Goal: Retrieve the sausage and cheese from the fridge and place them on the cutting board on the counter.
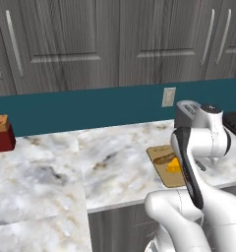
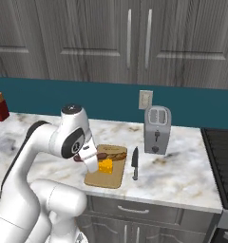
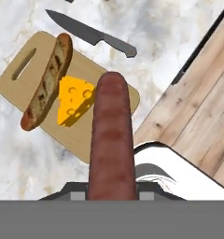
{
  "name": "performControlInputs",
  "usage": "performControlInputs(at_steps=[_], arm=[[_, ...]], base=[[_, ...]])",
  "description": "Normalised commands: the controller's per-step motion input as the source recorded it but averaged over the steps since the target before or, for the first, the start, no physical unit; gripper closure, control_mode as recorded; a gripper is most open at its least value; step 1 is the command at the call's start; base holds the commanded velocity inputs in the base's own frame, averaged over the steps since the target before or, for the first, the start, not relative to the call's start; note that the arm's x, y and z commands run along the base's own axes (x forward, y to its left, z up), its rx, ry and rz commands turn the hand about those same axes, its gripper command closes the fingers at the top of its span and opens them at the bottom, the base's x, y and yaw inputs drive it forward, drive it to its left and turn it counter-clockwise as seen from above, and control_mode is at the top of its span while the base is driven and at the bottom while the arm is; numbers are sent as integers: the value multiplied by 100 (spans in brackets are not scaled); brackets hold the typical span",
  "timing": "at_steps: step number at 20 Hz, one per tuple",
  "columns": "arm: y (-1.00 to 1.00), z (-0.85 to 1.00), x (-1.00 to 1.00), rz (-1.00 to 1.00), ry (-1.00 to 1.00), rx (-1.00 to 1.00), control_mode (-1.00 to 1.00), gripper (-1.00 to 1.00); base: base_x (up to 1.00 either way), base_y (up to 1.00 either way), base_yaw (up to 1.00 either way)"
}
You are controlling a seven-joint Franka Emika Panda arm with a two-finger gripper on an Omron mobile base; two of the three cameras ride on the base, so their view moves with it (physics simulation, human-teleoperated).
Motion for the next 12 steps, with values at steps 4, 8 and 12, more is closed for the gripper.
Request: performControlInputs(at_steps=[4, 8, 12], arm=[[-3, -26, 34, -8, 6, 4, -100, 100], [-8, -38, 12, -12, 7, 0, -100, 100], [-2, -42, 4, -17, 7, 0, -100, 100]], base=[[0, 0, 0], [0, 0, 0], [0, 0, 0]])
